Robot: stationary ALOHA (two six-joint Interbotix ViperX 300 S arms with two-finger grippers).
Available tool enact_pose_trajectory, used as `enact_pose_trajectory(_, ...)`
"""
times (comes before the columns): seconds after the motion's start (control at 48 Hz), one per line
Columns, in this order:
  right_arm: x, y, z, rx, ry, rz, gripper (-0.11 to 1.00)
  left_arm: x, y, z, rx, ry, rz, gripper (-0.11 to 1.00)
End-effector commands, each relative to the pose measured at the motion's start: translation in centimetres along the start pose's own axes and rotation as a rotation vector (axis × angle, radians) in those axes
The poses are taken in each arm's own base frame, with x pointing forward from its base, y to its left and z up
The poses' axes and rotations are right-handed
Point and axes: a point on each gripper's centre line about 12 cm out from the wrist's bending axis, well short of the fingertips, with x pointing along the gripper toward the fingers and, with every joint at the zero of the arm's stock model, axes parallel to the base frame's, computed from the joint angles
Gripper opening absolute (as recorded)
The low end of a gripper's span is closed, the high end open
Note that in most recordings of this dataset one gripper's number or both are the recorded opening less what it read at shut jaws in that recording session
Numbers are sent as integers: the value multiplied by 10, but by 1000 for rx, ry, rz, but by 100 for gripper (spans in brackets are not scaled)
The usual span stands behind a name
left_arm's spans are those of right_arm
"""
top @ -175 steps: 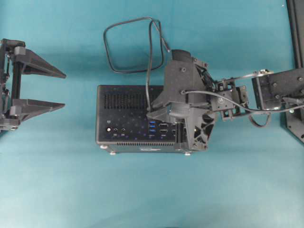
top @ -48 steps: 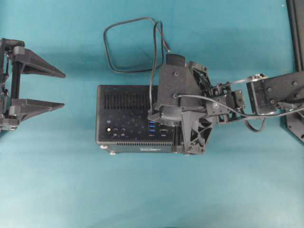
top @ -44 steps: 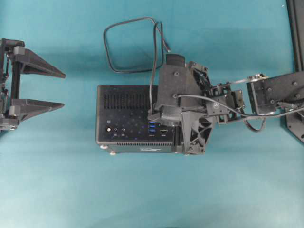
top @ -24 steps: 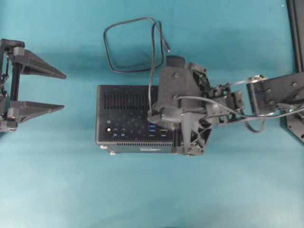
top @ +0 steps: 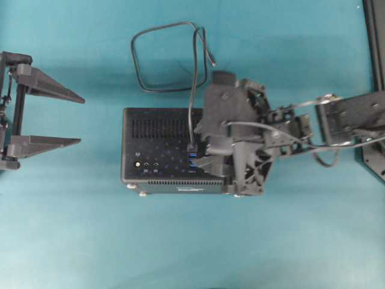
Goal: Insert the USB into the PC box with both arms.
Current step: 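Open the right gripper and lift it away from the plug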
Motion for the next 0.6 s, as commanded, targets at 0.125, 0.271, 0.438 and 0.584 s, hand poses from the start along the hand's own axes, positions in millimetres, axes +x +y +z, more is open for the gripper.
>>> enact_pose_trajectory(0.125, -26, -3, 8, 1, -40, -2, 71, -2, 1, 16, 6, -60, 3, 83)
enact_pose_trajectory(0.271, -34, -6, 3, 2, -33, -9, 71, -3, 1, 20, 6, -103, 7, 83)
enact_pose_trajectory(0.438, -42, -10, -6, 4, -33, -9, 71, -2, 1, 16, -2, -98, 6, 83)
enact_pose_trajectory(0.584, -51, -12, -13, 6, -44, -5, 71, -2, 1, 16, -5, -100, 6, 83)
